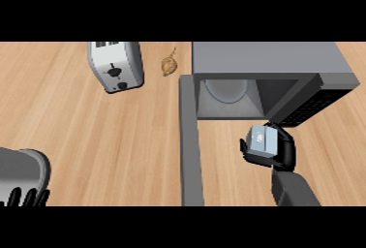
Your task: Pick up the milk, place it into the microwave and close the microwave
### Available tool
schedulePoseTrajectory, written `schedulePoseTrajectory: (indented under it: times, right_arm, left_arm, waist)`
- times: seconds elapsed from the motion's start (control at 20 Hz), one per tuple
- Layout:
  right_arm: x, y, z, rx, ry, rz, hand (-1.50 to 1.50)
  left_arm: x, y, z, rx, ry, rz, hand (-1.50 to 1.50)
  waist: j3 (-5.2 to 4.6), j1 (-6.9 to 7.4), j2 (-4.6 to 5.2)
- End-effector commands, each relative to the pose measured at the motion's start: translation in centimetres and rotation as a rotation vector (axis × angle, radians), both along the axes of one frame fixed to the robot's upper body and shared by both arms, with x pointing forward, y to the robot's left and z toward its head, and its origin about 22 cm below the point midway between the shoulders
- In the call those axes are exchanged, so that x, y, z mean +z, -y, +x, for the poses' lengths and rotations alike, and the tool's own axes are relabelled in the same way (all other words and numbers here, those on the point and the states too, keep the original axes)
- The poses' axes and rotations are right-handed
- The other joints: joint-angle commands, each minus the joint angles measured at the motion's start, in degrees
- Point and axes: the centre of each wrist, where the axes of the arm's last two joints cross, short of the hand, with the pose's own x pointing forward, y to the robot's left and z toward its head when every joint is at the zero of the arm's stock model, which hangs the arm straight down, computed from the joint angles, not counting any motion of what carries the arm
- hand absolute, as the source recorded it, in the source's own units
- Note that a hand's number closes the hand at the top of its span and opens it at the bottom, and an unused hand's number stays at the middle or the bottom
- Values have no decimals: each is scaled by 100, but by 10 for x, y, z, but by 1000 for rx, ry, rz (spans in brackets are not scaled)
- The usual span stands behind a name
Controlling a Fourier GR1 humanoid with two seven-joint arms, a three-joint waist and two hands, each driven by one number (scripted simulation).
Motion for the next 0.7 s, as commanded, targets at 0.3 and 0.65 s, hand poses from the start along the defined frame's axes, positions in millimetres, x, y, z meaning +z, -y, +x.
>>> schedulePoseTrajectory:
  times: [0.3, 0.65]
  right_arm:
    - [42, 1, -60, 30, -49, -43, 150]
    - [92, -11, -85, 174, 16, 157, 150]
  left_arm:
    - [-1, 1, -5, -35, 4, -20, -150]
    - [5, 6, -13, 9, 11, -16, -150]
  waist:
    - [-5, -21, -3]
    - [-2, -8, -5]
